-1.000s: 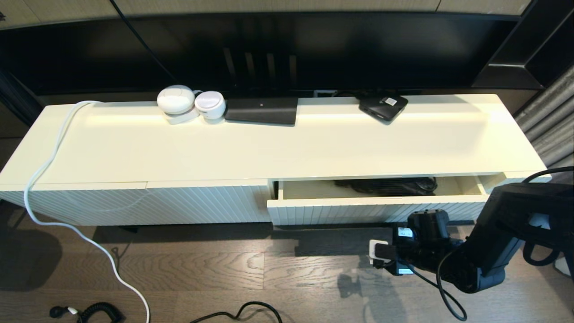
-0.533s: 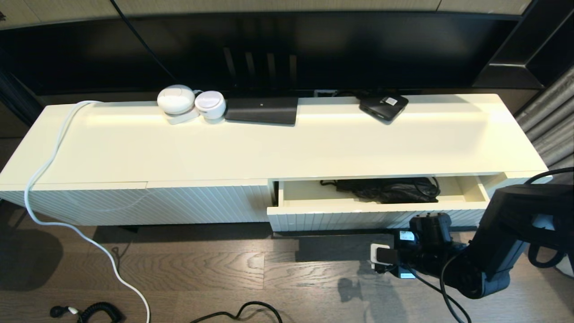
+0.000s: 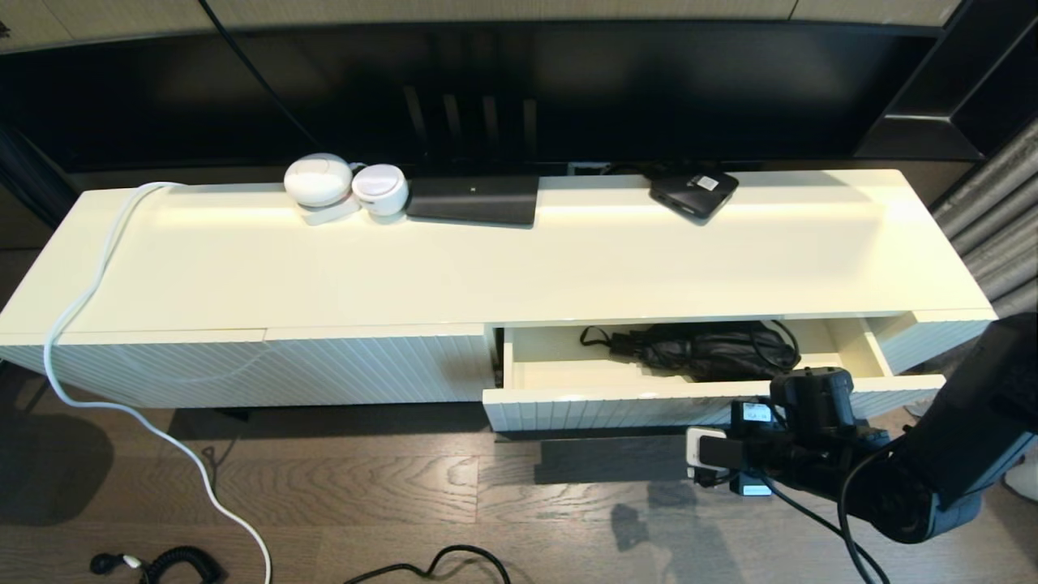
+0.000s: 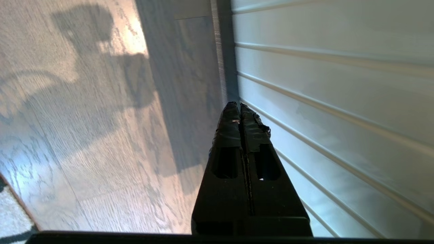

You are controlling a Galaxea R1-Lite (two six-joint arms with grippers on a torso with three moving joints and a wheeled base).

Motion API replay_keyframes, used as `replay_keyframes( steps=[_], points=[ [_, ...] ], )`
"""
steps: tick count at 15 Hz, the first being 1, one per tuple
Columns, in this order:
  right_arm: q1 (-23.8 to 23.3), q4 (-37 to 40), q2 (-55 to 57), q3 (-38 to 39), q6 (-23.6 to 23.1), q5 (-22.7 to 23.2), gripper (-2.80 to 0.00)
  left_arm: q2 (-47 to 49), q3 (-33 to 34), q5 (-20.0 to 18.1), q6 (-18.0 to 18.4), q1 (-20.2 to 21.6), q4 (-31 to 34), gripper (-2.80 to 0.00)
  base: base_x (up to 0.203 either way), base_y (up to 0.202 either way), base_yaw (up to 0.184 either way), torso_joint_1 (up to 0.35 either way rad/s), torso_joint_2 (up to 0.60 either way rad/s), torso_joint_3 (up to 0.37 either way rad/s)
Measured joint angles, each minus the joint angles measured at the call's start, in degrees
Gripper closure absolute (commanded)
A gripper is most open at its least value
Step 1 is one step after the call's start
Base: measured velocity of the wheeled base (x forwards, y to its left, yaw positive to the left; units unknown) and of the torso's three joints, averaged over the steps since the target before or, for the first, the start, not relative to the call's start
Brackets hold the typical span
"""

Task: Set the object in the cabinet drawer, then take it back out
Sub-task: Open the drawer

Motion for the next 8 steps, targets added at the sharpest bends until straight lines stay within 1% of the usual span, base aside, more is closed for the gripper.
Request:
replay_keyframes(
  steps=[5,8],
  points=[
    [0.12,4.53,-9.40,3.07,0.02,-0.12,0.00,0.00,0.00,0.02,0.00,0.00,0.00,0.00,0.000,0.000,0.000,0.000,0.00,0.000],
    [0.62,9.72,-18.30,4.78,0.00,-0.67,0.00,0.00,0.00,0.02,0.00,0.02,0.00,0.00,0.000,0.000,0.000,0.000,0.00,0.000]
  ],
)
